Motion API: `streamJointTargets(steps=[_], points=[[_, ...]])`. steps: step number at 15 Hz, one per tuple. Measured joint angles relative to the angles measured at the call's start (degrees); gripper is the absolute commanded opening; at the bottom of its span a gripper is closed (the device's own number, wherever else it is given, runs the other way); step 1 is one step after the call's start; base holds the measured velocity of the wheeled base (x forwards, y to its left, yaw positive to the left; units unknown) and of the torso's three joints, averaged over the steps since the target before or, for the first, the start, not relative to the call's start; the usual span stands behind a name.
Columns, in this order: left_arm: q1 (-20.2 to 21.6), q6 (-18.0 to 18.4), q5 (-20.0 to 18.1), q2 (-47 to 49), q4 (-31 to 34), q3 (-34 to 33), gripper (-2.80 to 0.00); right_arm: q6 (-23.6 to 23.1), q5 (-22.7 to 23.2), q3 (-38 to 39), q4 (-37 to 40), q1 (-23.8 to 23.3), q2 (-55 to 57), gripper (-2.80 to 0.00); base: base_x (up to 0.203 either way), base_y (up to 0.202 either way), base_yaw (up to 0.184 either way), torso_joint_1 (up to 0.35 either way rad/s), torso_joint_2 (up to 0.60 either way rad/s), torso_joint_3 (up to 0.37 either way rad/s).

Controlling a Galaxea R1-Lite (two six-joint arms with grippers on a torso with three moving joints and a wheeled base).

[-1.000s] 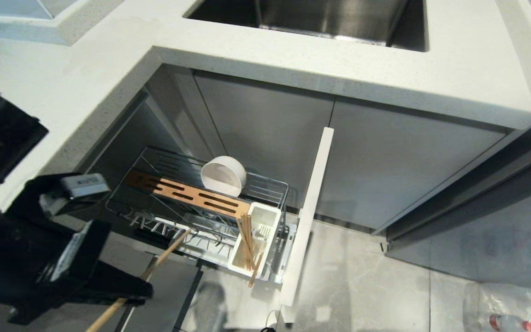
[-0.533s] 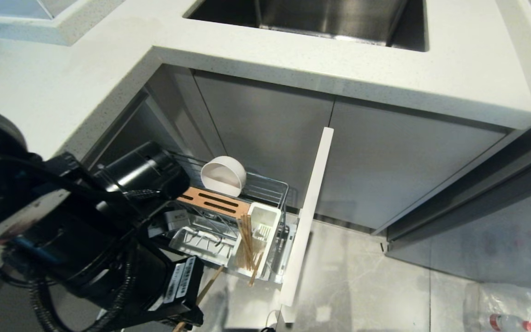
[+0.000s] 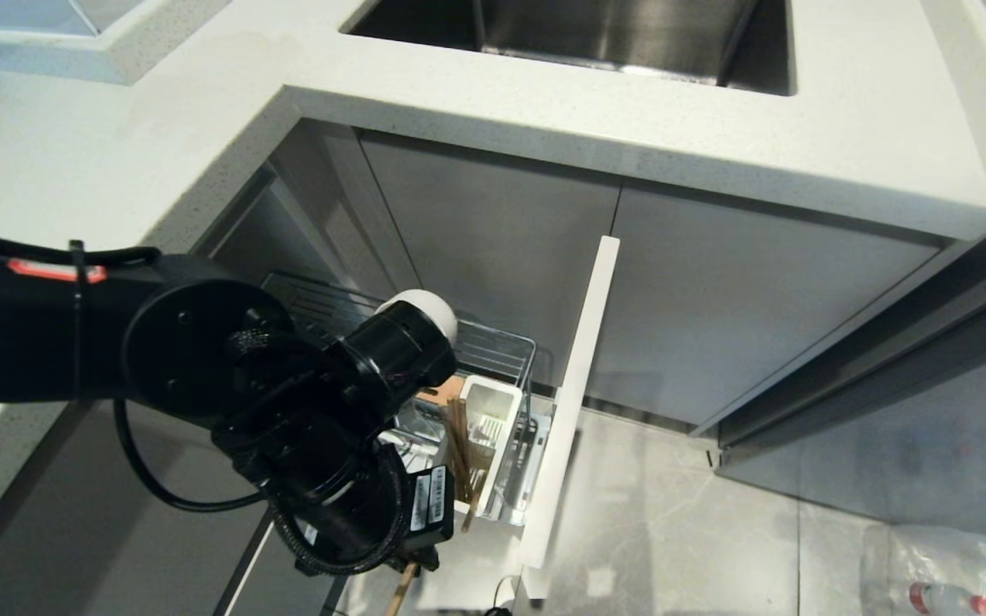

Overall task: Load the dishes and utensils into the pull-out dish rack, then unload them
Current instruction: Pick up the chopsticks and place it in the cupboard

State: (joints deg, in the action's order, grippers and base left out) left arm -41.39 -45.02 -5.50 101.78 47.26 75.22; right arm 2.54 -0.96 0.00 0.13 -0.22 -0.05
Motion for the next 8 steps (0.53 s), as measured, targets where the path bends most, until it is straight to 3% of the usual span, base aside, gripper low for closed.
streamJointTargets(steps=[8], points=[[5.04,0.69,-0.34,7.79,-5.24,3.53,-2.80,0.00,0.00,0.00,-0.02,-0.05,0.00,-2.80,0.000,0.000,0.000,0.000,0.00,0.000]])
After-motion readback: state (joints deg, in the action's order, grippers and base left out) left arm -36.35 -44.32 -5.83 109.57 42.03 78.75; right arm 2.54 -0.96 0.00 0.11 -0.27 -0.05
